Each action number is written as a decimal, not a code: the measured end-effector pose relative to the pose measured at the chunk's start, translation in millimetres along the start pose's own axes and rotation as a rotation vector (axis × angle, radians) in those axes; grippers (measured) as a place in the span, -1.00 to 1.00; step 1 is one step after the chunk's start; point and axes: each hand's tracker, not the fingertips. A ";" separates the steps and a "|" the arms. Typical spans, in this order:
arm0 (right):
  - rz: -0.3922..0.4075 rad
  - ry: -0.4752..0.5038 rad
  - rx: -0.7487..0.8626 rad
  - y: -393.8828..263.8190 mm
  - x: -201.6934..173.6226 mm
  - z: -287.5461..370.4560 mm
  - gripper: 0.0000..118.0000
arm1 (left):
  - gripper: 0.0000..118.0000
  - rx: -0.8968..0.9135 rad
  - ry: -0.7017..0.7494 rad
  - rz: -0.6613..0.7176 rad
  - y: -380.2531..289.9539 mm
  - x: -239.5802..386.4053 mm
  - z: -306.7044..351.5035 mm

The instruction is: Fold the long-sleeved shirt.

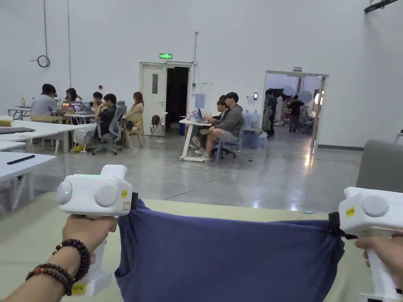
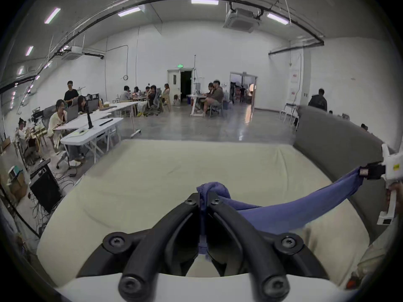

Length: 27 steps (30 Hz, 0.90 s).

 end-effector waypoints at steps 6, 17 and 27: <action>0.060 0.028 -0.050 -103.2 -9.3 45.5 -0.91 | -1.00 -0.081 0.091 -0.029 -93.5 7.1 60.7; 0.204 0.097 -0.441 -339.7 15.5 82.6 -0.91 | -1.00 -0.461 0.135 -0.022 -320.5 3.4 137.6; 0.282 0.134 -0.721 -424.0 30.5 86.1 -0.91 | -1.00 -0.776 0.103 -0.284 -389.3 24.0 153.2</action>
